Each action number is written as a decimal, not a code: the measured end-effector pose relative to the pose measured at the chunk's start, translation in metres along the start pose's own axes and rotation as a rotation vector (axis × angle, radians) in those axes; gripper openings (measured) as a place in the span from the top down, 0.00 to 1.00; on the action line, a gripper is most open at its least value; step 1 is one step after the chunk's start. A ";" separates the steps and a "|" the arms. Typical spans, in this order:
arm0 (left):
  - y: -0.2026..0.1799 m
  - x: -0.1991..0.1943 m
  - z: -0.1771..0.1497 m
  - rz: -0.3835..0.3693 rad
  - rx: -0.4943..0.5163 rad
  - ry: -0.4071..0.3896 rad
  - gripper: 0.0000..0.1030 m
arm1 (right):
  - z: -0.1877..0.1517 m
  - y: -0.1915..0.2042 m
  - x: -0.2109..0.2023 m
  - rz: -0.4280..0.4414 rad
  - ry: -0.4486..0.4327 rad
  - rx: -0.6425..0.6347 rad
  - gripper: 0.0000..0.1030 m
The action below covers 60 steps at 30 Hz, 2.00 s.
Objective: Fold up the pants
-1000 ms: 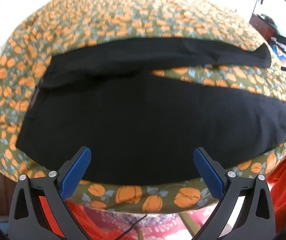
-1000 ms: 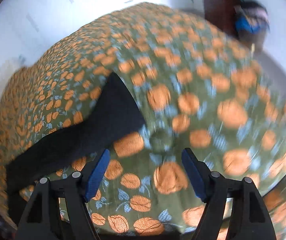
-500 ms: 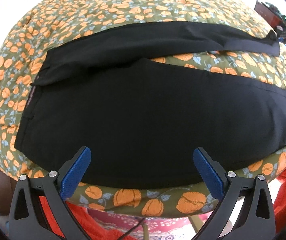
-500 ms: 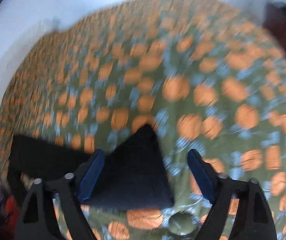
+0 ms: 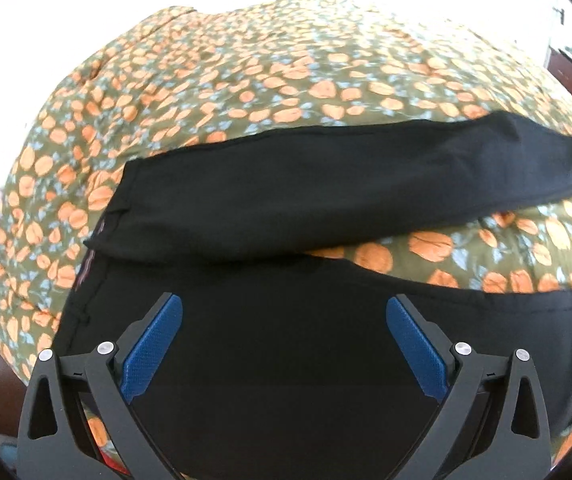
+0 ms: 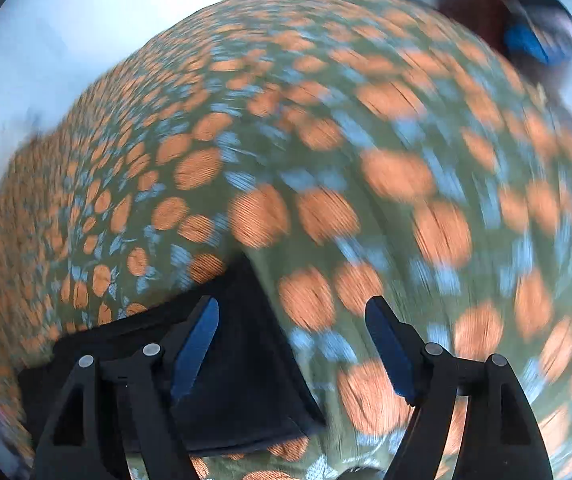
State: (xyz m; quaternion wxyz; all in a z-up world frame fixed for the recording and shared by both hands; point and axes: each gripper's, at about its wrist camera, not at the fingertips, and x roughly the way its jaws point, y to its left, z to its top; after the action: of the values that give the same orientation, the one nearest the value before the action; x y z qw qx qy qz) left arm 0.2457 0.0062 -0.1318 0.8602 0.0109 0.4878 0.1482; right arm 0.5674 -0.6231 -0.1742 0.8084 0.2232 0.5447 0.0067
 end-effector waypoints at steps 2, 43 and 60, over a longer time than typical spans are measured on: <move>0.011 0.004 -0.002 0.011 -0.022 0.003 0.01 | -0.018 -0.023 0.000 0.066 0.000 0.102 0.29; 0.132 0.201 0.072 0.146 -0.198 -0.043 0.00 | -0.280 0.337 0.106 0.073 -0.090 -0.753 0.00; 0.131 0.200 0.071 0.146 -0.199 -0.043 0.00 | -0.286 0.343 0.111 0.017 -0.114 -0.775 0.00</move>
State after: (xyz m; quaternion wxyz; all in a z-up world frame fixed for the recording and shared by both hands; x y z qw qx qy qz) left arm 0.3693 0.1933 -0.2401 0.8542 -0.0359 0.4500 0.2578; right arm 0.4397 -0.1856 -0.2332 0.8617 -0.0942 0.4540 0.2060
